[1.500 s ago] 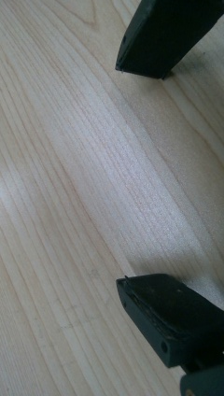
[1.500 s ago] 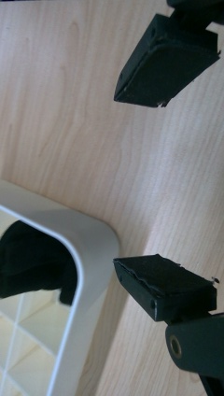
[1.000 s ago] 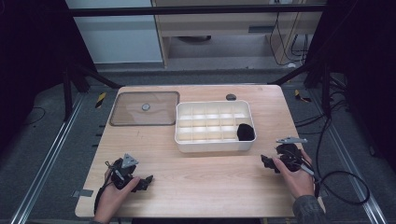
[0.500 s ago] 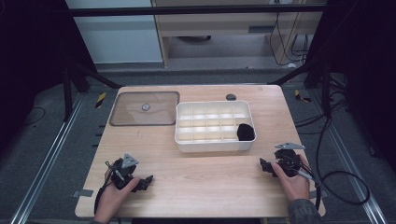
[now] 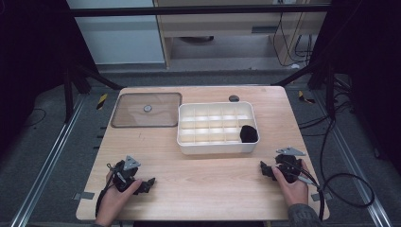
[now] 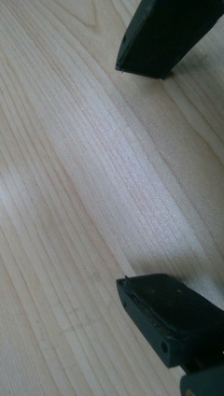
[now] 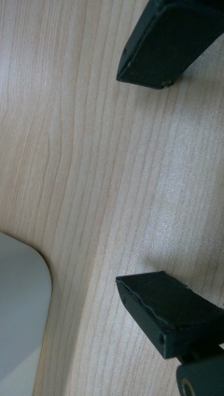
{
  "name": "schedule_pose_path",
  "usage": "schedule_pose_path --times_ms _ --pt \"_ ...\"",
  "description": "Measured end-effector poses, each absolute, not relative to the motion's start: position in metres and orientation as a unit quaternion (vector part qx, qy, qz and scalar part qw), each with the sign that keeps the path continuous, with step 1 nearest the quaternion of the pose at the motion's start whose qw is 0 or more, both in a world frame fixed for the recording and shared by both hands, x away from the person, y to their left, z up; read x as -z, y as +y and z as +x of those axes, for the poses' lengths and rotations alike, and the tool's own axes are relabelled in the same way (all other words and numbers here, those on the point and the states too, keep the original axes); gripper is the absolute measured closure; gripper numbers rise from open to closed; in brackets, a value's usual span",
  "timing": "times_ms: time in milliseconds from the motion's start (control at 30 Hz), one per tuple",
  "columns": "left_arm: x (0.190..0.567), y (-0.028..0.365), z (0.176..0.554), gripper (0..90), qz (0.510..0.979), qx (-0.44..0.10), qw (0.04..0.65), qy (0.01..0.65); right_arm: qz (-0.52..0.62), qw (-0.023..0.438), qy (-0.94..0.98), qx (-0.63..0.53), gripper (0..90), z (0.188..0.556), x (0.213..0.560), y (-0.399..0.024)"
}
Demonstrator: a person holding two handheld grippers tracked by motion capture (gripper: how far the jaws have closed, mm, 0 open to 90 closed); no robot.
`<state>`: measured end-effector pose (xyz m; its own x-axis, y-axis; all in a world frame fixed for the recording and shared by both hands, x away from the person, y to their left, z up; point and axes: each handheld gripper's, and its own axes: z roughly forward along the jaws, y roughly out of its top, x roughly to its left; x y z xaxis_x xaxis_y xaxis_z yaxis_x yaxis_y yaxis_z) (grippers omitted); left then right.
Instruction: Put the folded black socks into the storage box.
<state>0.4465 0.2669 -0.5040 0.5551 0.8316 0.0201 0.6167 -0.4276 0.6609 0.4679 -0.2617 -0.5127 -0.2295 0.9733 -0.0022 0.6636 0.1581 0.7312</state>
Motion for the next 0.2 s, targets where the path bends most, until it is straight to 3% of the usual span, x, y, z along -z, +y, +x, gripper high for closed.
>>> schedule_pose_path --times_ms 200 --pt "0.5039 0.2654 0.448 0.0 0.829 -0.174 0.308 0.434 0.583 0.251 0.71 -0.305 1.7 0.4681 0.5128 -0.2564"
